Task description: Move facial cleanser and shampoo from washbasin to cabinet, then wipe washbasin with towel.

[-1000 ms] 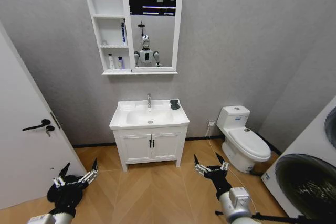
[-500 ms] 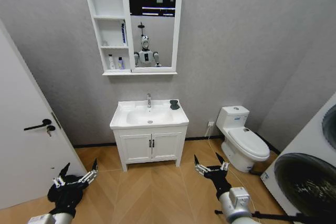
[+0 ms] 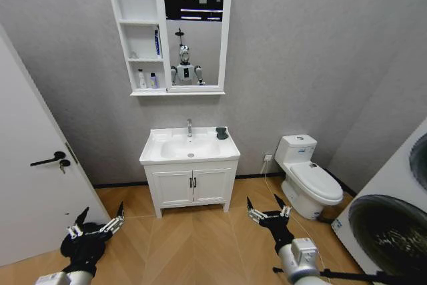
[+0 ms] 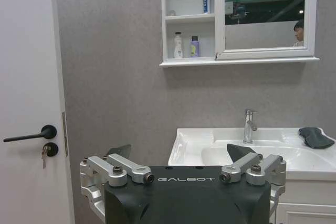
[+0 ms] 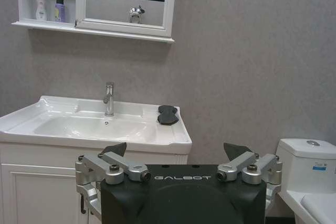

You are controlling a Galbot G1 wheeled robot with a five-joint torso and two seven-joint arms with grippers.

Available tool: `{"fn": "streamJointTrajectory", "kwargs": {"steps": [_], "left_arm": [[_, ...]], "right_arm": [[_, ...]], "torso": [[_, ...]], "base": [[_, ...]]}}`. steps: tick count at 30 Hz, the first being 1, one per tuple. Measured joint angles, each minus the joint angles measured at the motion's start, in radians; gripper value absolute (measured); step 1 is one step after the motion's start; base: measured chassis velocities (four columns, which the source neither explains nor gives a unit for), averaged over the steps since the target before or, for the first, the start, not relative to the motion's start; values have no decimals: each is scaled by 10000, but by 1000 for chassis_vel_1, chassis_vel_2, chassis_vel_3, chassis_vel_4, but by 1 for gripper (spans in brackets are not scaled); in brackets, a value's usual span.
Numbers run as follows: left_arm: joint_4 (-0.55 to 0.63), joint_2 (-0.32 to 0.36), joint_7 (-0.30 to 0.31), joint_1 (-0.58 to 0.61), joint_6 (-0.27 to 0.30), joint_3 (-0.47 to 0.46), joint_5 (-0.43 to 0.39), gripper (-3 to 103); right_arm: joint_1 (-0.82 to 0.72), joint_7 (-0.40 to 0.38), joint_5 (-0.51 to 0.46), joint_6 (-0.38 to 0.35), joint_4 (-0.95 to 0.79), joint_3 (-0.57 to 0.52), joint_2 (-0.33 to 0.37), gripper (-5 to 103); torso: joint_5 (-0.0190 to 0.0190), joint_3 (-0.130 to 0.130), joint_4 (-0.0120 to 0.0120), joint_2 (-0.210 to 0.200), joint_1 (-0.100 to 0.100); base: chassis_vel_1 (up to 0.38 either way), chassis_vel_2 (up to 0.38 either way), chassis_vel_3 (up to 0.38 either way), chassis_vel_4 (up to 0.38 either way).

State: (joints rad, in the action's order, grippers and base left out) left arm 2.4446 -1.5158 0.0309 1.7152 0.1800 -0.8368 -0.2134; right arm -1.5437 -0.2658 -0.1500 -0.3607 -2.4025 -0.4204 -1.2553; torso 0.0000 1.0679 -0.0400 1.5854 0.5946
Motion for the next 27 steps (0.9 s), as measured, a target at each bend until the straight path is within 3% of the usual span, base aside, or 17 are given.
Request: {"fn": "streamJointTrajectory", "kwargs": {"steps": [27], "left_arm": [[0, 0, 0, 0, 0, 0, 0, 100]], "right_arm": [[0, 0, 0, 0, 0, 0, 0, 100]], "torso": [[0, 0, 0, 0, 0]], "base": [[0, 0, 0, 0]]}}
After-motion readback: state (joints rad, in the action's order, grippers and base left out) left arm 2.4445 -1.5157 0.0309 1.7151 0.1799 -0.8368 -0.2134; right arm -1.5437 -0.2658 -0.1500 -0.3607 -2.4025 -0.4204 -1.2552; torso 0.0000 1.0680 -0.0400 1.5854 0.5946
